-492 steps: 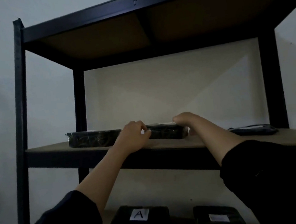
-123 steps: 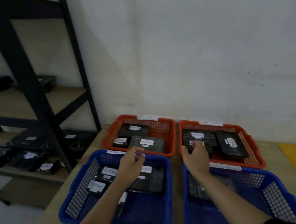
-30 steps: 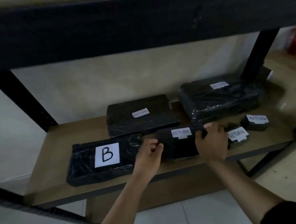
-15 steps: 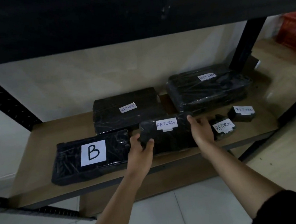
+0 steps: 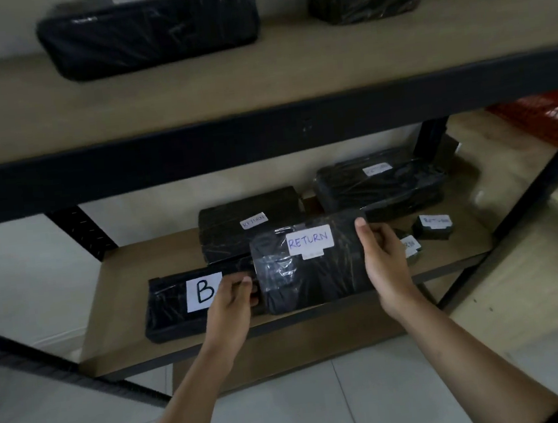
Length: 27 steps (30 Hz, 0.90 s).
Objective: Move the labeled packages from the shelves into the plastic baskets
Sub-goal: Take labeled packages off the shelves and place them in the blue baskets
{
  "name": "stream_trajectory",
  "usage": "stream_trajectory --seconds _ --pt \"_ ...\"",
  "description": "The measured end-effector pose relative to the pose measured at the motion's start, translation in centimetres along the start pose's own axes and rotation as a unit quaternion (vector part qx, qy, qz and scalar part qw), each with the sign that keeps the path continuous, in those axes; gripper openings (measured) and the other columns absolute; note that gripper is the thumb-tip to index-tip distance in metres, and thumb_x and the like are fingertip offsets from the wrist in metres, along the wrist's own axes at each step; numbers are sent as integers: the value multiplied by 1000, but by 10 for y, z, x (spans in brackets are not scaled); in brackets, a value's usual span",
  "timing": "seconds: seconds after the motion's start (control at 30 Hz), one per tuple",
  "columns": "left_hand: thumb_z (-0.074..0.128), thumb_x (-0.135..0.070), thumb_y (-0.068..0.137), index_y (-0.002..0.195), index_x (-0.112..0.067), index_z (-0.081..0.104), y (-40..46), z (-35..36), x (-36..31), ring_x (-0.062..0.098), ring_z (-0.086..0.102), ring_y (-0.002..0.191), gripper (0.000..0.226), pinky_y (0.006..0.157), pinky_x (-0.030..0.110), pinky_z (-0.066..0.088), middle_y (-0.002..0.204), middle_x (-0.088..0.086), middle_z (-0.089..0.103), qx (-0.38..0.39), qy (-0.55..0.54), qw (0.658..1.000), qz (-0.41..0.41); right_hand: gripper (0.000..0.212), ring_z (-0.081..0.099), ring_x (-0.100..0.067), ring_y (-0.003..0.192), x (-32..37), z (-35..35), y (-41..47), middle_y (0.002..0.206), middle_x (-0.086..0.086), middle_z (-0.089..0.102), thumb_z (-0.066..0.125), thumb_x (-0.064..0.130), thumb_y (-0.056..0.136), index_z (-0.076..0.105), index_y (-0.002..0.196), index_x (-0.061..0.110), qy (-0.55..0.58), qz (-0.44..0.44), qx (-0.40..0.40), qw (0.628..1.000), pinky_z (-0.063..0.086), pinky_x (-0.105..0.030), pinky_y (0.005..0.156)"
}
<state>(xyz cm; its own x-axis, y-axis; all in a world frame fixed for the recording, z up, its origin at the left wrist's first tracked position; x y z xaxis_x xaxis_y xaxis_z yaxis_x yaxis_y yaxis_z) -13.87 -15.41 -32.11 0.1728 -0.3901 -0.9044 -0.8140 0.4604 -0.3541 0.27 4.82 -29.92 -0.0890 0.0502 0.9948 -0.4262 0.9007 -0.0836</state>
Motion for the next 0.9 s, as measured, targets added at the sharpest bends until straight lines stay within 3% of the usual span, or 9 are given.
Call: stream_trajectory --seconds 0.1,0.17,0.23,0.43,0.5,0.63,0.77,0.83,0.9 --pt "41 -31 98 105 -18 61 -24 -8 -22 21 69 90 25 92 44 51 97 3 72 16 -31 999 -7 38 59 -16 81 19 -8 -20 84 0 61 55 45 91 59 100 8 21 36 5 999 49 -23 79" --pt "39 -32 99 104 -17 62 -43 -10 -36 23 67 90 28 89 40 52 96 5 71 28 -49 998 -14 37 63 -22 96 30 -17 -31 93 1 66 57 50 89 62 99 14 30 65 1 997 51 -39 94" --pt "38 -32 99 105 -17 63 -62 -7 -53 24 66 88 30 86 39 52 97 7 70 46 -63 997 -16 32 63 -24 101 46 -31 -40 99 1 68 59 53 87 62 91 22 39 95 3 995 48 -47 99" --pt "35 -36 100 98 -20 62 -116 23 -103 20 61 80 32 90 41 51 89 5 68 89 -37 995 -11 36 63 -23 102 108 -83 -57 103 0 68 56 58 87 63 92 22 32 116 22 993 46 -47 101" --pt "34 -36 100 95 -21 61 -131 41 -124 19 60 79 32 82 37 49 86 4 67 106 -27 994 0 39 63 -24 103 126 -107 -55 104 -1 68 56 59 86 63 96 22 37 125 23 991 46 -47 102" --pt "30 -32 101 100 -21 62 -149 96 -164 21 59 84 34 83 35 46 93 7 67 139 -3 989 39 36 62 -25 104 155 -166 -38 99 1 67 58 61 83 60 84 25 51 142 4 989 47 -46 101" --pt "31 -32 101 94 -15 65 -160 174 -195 20 61 77 38 73 32 46 84 9 68 165 -8 986 36 83 63 -24 106 156 -247 1 112 0 69 60 88 48 65 104 27 48 161 -10 986 47 -46 100" --pt "34 -31 100 97 -11 66 -167 222 -208 24 66 83 38 82 37 51 90 13 71 183 -34 982 20 81 66 -25 104 164 -294 15 112 -2 70 61 84 56 66 111 24 49 164 -7 985 50 -45 98" --pt "38 -32 99 101 -10 67 -173 275 -224 28 69 90 37 92 44 52 99 16 72 198 -59 978 13 60 68 -27 98 181 -344 28 106 -7 71 61 67 77 68 107 16 33 156 -21 987 54 -42 92"
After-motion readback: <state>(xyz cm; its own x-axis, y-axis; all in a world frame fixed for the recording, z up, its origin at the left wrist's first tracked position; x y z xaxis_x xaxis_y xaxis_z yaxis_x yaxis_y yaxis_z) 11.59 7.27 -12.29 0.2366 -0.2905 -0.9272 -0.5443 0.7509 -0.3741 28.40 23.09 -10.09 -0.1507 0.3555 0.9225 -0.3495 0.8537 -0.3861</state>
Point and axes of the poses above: each hand's wrist, its own y-axis towards the middle knuckle, its own z-axis out of the palm, x = y × z, the point moved 5 cm from there along y, towards the middle knuckle
